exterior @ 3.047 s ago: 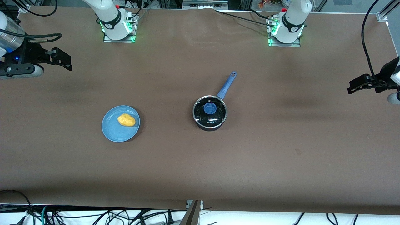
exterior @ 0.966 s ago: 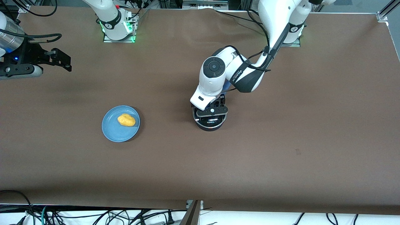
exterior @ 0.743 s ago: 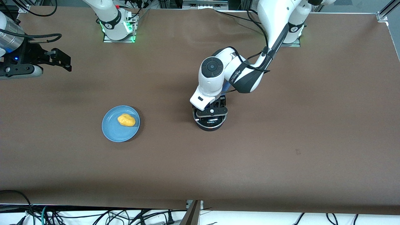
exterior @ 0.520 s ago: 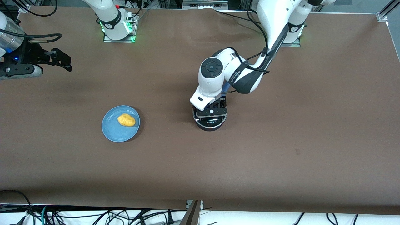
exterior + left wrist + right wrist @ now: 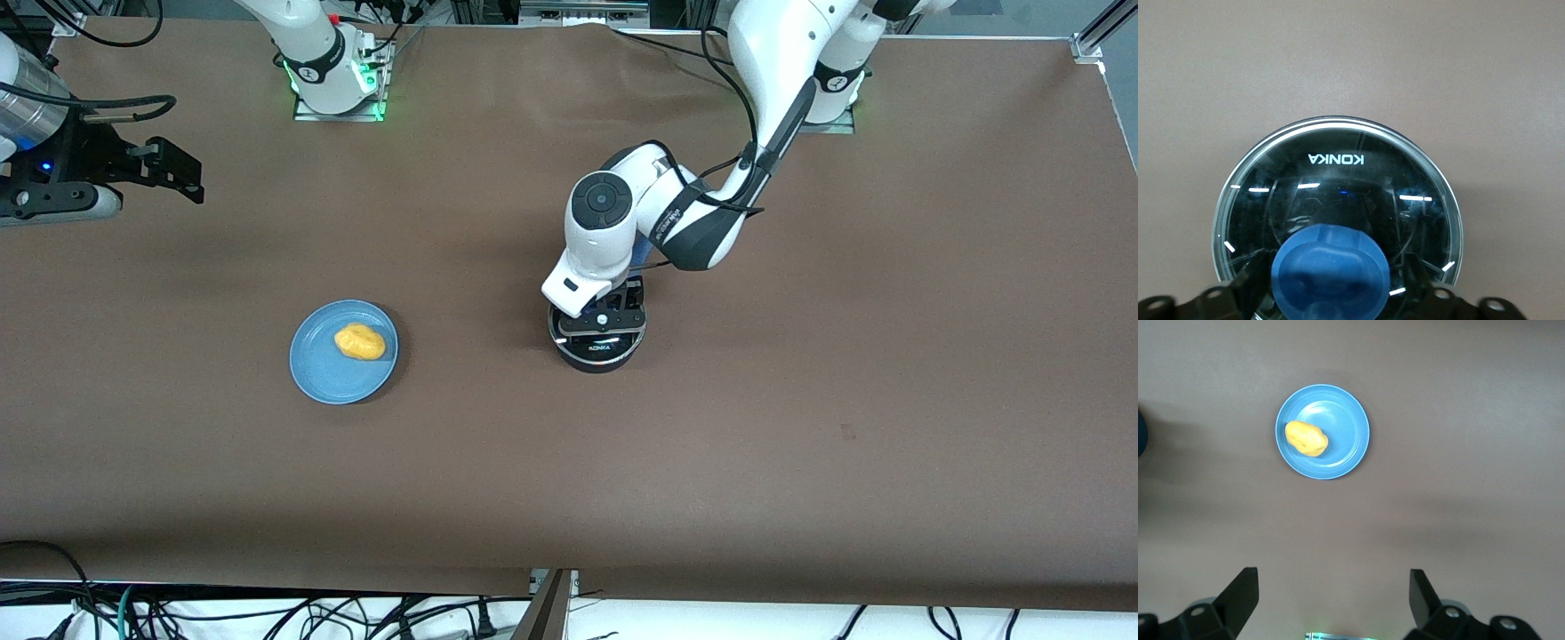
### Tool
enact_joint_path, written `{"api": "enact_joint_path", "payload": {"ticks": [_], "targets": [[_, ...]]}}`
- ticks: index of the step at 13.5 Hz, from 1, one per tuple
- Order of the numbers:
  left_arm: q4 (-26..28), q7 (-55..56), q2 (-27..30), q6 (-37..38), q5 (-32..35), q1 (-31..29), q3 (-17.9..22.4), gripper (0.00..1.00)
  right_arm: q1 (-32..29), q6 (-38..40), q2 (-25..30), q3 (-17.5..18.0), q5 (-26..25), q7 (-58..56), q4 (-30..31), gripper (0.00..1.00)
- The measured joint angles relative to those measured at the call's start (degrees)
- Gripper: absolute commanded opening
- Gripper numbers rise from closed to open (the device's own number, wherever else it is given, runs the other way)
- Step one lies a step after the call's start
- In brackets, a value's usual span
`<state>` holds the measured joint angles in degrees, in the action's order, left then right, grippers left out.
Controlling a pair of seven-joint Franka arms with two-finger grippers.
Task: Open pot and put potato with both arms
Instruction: 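Lift the lid off with the left gripper while the right gripper reaches the potato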
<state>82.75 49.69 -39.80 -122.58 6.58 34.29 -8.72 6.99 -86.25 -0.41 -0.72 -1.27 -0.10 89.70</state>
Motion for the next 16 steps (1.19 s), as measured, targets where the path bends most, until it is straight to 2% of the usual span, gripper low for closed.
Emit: {"api": "enact_joint_path", "payload": {"ticks": [2, 4, 11, 14, 16], "targets": [[0.0, -0.17, 0.01, 0.0, 0.04, 0.0, 0.06, 0.44, 0.0, 0.0, 0.0, 0.0, 0.0, 0.0, 0.0, 1.0], [0.0, -0.54, 0.03, 0.01, 0.05, 0.0, 0.11, 0.34, 0.0, 0.0, 0.0, 0.0, 0.0, 0.0, 0.0, 1.0], [-0.26, -1.09, 2.52, 1.27, 0.05, -0.41, -0.59, 0.34, 0.0, -1.32, -0.86, 0.01, 0.0, 0.02, 0.03, 1.0], [-0.35, -2.7, 6.23, 4.78, 0.05, -2.35, -1.29, 0.34, 0.01, -1.83, -3.75, 0.01, -0.01, 0.01, 0.08, 1.0], [0.32, -6.06, 8.93, 6.21, -0.03, -5.92, -1.95, 0.34, 0.03, -1.99, -8.19, 0.05, -0.06, -0.03, 0.38, 1.0]]}}
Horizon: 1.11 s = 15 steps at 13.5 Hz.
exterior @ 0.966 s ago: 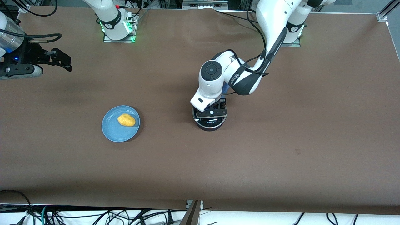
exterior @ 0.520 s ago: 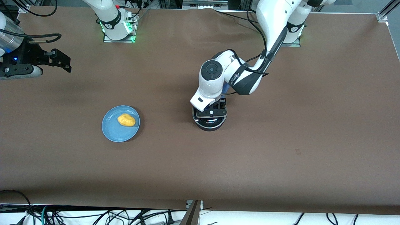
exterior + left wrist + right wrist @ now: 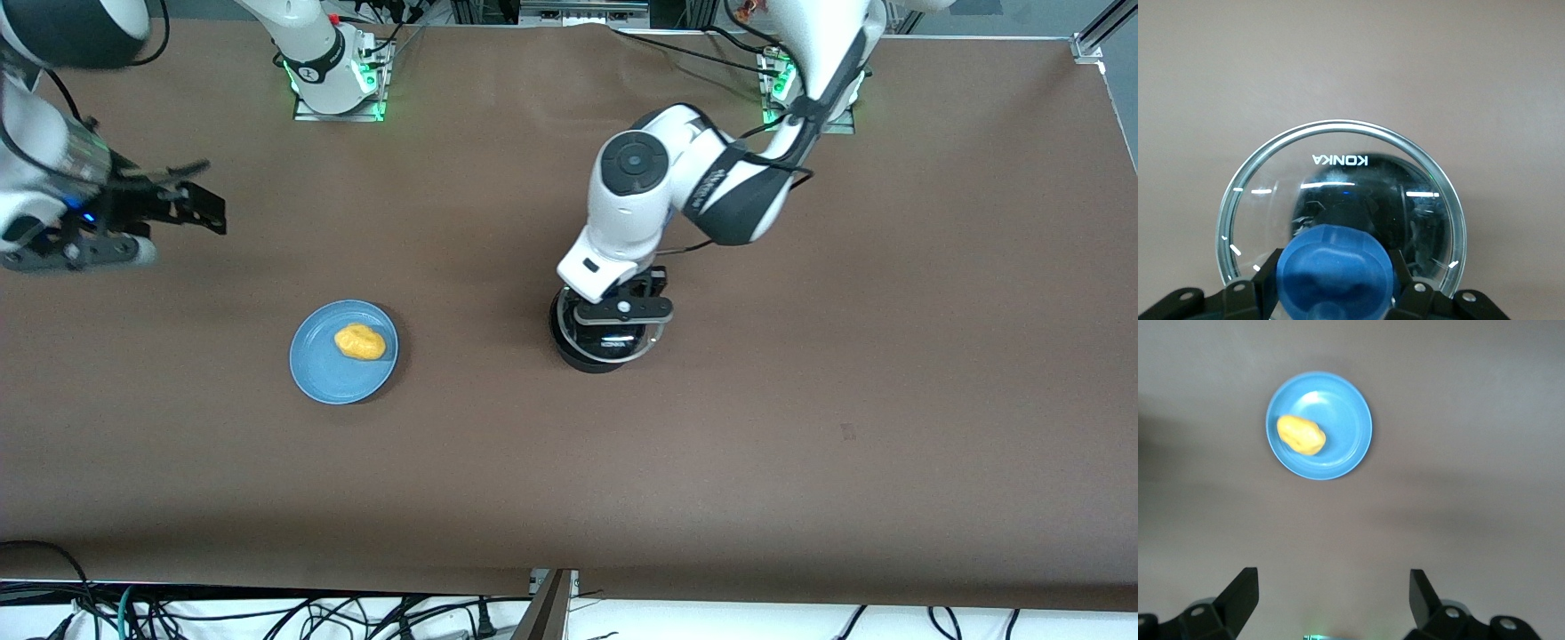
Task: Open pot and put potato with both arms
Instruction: 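Lift the lid off with the left gripper while the right gripper reaches the potato, then set the lid down with the left gripper while the right gripper grasps the potato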
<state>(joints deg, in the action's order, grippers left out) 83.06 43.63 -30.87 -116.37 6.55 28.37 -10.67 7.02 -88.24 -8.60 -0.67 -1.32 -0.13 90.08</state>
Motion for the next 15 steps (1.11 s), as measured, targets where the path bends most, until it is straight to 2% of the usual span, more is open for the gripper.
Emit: {"api": "enact_joint_path", "payload": {"ticks": [3, 6, 10, 12, 15], "targets": [[3.33, -8.81, 4.45, 0.47, -1.04, -9.13, -1.02, 0.33, 0.17, -1.23, -6.55, 0.24, 0.03, -0.67, 0.0, 1.0], [8.98, -20.73, 8.71, 0.57, -2.89, -20.01, -1.12, 0.33, 3.04, -4.32, -8.7, 0.82, 0.06, -3.52, 1.97, 1.0], [15.47, -32.31, 10.46, 0.08, -5.96, -33.62, -1.13, 0.33, 5.97, -9.95, -12.0, 0.92, 0.06, -23.74, 5.08, 1.0], [20.09, -38.89, 10.39, -4.6, -6.74, -39.27, -0.54, 0.33, 6.0, -13.61, -15.1, 0.9, 0.06, -32.96, 5.44, 1.0], [27.72, -48.31, 9.97, -14.29, -6.79, -41.38, 3.82, 0.3, 6.01, -22.77, -18.51, 0.89, 0.06, -43.44, 8.01, 1.0]]}}
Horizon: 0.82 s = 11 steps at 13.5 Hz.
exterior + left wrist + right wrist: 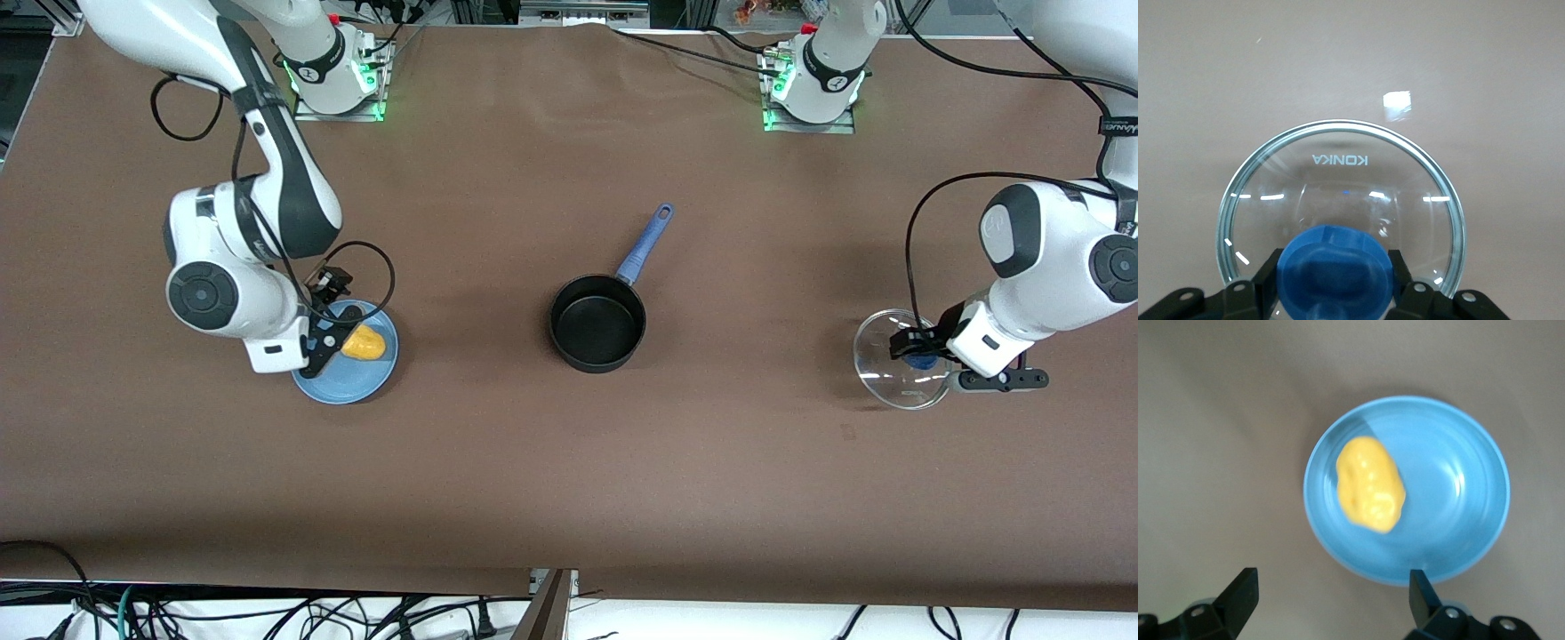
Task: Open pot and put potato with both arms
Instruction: 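Set the lid down with the left gripper while the right gripper grasps the potato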
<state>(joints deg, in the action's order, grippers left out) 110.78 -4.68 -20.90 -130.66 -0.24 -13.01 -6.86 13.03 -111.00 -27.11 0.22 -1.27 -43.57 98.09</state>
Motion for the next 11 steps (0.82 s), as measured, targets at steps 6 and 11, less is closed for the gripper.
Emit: {"api": "enact_joint_path", "payload": {"ticks": [6, 11], "targets": [[2.95, -3.69, -4.45, -3.3, 0.0, 0.05, 2.85, 0.31, 0.01, -13.1, -0.76, 0.0, 0.0, -5.99, 8.35, 1.0], [2.63, -3.83, -7.71, -5.55, 0.0, 0.07, 3.51, 1.0, -0.01, -19.11, -1.35, -0.04, 0.0, -6.1, 10.84, 1.0]]}}
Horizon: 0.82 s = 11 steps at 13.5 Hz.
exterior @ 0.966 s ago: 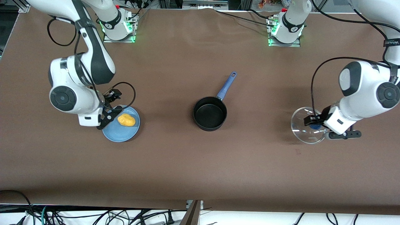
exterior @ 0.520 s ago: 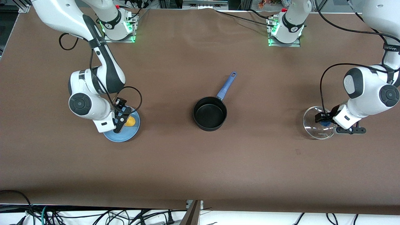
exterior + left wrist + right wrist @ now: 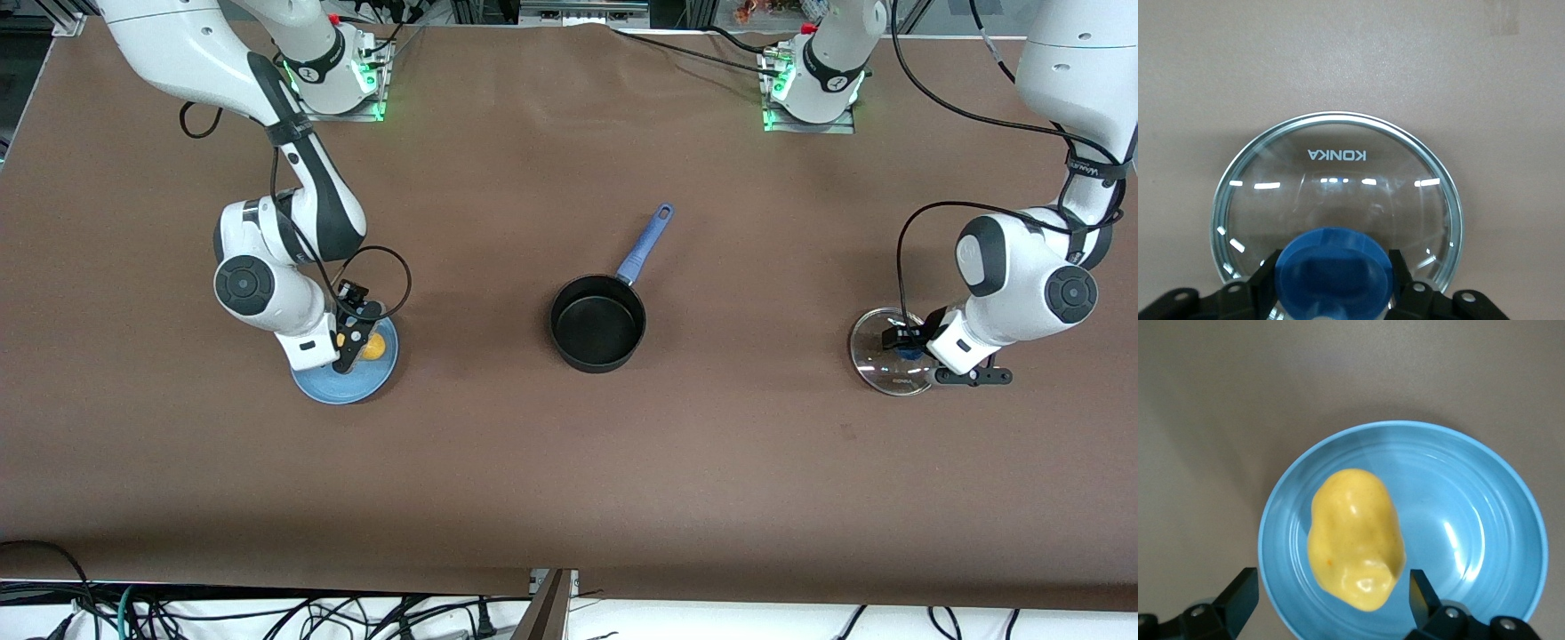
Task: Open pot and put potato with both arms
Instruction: 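Set the lid down with the left gripper while the right gripper grasps the potato, then lift the yellow potato with the right gripper while the left gripper withdraws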
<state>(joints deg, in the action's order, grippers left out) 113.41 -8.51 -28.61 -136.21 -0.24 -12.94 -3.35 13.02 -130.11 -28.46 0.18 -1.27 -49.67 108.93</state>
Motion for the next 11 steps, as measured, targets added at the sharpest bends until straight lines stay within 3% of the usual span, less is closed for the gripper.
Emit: {"api": "enact_joint_path", "payload": {"ticks": [3, 8, 9, 11], "targets": [[-2.43, -0.01, 1.07, 2.31, 0.0, 0.0, 0.33, 1.0, -0.03, -1.9, -0.71, -0.04, 1.09, 0.0, -0.11, 1.0], [-10.93, -0.01, 8.71, 19.0, 0.0, 0.52, 0.32, 1.0, -0.04, -3.57, -1.91, -0.08, 1.66, 0.0, -0.3, 0.89], [-13.22, -0.01, 10.31, 22.42, 0.0, 0.64, 0.31, 1.0, -0.04, -3.6, -1.99, -0.08, 1.68, 0.0, -0.3, 0.84], [-18.02, -0.01, 13.36, 29.16, 0.0, 0.98, 0.32, 1.0, -0.04, -3.68, -2.02, -0.09, 1.7, 0.0, -0.32, 0.61]]}}
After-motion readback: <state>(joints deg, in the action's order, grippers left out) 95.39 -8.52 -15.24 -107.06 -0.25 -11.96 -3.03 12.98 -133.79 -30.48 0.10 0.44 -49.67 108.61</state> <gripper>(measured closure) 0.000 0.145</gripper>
